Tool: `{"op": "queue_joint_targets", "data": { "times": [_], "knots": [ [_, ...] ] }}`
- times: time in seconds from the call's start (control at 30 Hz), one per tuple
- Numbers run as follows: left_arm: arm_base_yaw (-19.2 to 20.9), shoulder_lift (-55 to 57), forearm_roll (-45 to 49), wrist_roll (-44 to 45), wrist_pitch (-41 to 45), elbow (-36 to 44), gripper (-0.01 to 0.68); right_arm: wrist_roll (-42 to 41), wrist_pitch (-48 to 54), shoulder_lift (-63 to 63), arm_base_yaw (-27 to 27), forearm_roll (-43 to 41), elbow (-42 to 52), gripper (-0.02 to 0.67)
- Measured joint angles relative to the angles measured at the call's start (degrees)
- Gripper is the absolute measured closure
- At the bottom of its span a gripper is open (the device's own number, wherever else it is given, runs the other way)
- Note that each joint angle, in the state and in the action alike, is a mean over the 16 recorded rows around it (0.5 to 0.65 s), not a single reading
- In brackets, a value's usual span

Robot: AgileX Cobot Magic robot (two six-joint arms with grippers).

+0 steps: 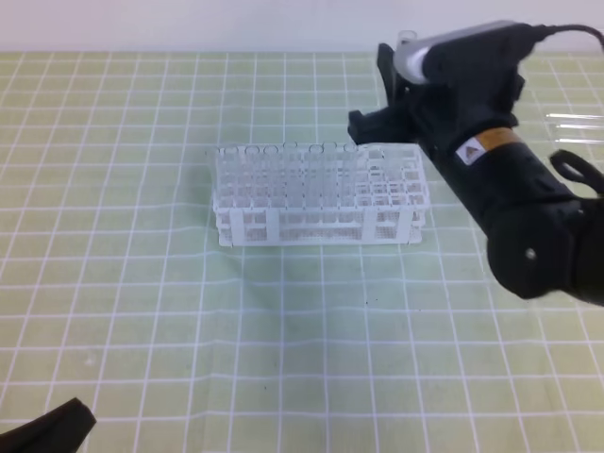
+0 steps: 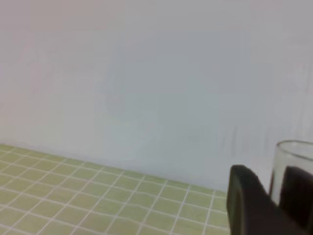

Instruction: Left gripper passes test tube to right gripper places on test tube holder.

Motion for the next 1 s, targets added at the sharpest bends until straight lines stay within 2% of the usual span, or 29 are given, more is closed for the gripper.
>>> {"op": "queue_joint_targets", "data": {
  "times": [0.6,1.0],
  "knots": [
    [0.04,0.24,0.1,-0.01,-0.29,0.47,0.675,5.92,-2.51,10.27,-0.69,-2.64,-4.49,0.559],
    [0.05,0.28,0.1,-0.01,-0.27,0.47,0.675,6.37,-3.14,12.91,-1.47,-2.73,-5.98,0.559]
  ]
}}
